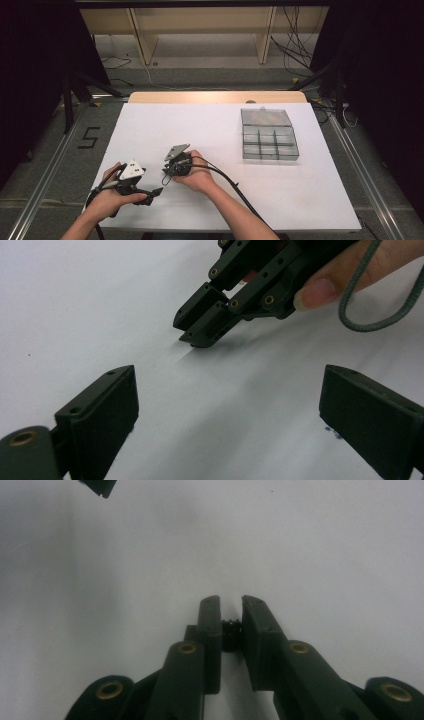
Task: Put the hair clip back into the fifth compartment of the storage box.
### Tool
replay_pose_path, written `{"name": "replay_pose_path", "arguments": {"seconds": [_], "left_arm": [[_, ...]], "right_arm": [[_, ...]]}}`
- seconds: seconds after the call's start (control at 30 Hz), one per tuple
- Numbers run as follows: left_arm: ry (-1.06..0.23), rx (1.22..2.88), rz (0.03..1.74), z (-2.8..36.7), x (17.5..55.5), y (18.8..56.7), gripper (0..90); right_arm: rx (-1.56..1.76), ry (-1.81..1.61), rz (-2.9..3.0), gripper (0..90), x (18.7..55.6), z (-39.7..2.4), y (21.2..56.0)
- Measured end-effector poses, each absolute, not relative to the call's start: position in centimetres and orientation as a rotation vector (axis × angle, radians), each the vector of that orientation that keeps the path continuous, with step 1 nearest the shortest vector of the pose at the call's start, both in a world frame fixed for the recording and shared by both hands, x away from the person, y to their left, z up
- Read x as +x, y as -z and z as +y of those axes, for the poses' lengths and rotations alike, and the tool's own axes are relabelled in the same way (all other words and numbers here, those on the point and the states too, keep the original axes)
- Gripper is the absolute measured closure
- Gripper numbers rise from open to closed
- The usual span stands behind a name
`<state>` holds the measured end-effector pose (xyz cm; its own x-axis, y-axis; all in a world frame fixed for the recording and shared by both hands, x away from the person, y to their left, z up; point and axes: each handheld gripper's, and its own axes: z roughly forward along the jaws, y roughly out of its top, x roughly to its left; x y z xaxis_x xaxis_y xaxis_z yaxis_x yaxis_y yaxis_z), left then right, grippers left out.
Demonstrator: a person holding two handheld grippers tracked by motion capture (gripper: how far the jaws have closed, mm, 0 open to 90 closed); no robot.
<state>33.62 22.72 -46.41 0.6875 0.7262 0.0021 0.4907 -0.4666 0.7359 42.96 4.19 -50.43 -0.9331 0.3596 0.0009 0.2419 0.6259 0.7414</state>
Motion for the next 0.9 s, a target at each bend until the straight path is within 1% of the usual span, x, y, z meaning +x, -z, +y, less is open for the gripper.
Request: {"name": "replay_pose_path", "arguments": {"seconds": [0.4, 0.9], "left_arm": [[-0.409, 2.155, 0.930, 22.8, 33.6, 46.4, 8.7], [-0.420, 2.152, 0.934, 22.8, 33.7, 46.4, 8.8]], "right_arm": [[0.502, -1.195, 2.680, 80.4, 42.9, 4.2, 50.4], [0.519, -1.251, 2.658, 80.4, 42.7, 3.7, 49.1]]}}
